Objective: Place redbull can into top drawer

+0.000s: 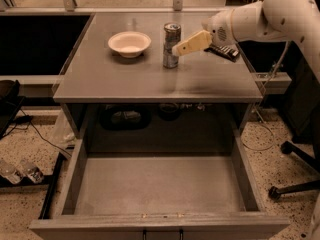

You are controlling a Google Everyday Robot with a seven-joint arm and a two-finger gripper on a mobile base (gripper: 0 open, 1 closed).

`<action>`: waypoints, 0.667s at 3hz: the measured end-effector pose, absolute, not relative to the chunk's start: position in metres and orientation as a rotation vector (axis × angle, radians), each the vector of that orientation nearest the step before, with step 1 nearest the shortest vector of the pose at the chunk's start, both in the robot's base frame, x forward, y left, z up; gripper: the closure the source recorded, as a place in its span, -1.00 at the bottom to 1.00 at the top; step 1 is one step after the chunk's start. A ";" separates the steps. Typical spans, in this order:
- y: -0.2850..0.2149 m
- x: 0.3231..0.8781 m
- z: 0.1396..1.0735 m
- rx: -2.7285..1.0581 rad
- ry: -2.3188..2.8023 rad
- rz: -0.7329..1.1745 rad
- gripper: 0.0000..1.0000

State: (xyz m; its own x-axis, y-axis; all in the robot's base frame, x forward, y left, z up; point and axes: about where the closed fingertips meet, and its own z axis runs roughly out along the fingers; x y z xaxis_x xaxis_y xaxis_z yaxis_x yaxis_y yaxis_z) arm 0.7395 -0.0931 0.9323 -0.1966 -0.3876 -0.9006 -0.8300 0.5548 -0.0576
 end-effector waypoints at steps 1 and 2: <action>-0.076 0.747 0.930 -1.024 1.776 0.578 -1.00; -0.051 0.756 0.922 -1.076 1.755 0.571 -1.00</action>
Offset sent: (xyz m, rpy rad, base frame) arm 0.0280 0.0667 -0.0154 -0.0412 -0.0560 0.0992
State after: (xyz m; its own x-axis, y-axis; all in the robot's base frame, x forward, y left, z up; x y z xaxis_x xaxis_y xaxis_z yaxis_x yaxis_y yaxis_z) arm 0.7563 -0.0506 0.9220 -0.1466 -0.4098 -0.9003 -0.8611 0.5007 -0.0877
